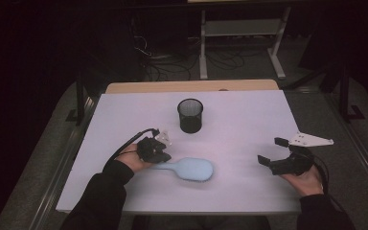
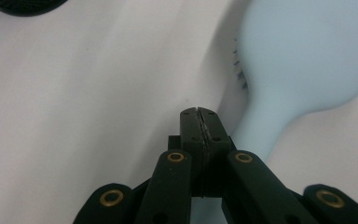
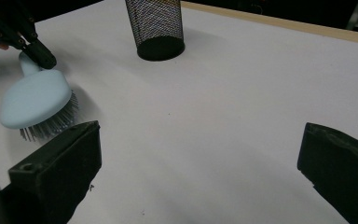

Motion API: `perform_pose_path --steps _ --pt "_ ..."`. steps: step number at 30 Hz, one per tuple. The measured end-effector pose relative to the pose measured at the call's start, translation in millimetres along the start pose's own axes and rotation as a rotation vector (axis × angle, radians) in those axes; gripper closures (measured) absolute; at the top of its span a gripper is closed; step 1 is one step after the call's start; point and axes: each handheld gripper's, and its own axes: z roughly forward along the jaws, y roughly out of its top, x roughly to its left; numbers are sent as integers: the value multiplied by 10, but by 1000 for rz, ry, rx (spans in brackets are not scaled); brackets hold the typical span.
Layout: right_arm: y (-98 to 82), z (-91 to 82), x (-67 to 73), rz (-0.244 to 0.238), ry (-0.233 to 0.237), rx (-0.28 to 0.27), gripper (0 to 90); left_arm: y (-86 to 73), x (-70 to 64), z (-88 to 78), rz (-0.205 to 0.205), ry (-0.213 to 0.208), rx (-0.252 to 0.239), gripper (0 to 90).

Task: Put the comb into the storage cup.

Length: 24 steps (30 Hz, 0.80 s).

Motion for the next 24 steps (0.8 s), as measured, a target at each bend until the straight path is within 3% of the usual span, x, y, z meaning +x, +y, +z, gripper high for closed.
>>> perform_pose_path --steps 24 --pt "3 -13 1 3 -2 -4 0 -160 -132 -92 1 20 -11 900"
